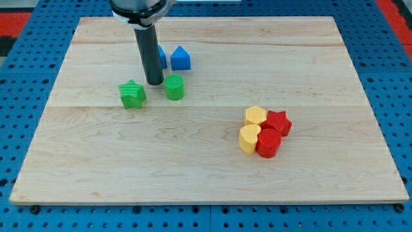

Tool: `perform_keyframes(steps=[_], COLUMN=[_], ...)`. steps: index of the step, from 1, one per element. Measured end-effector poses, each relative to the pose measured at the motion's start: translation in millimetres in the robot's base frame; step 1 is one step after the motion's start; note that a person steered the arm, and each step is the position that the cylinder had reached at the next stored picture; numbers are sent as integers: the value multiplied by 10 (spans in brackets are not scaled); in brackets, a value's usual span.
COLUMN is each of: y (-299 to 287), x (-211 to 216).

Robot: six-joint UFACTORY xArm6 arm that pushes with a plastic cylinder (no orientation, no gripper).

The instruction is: Slide the green circle to the yellow heart

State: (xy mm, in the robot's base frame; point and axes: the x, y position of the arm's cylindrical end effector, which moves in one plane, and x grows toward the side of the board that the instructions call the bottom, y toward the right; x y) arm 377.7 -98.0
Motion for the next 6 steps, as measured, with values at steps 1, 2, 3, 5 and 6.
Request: perform_keyframes(steps=[1, 2, 3, 5, 6], y=[321, 510, 478, 463, 743], x=[74, 544, 796, 924, 992])
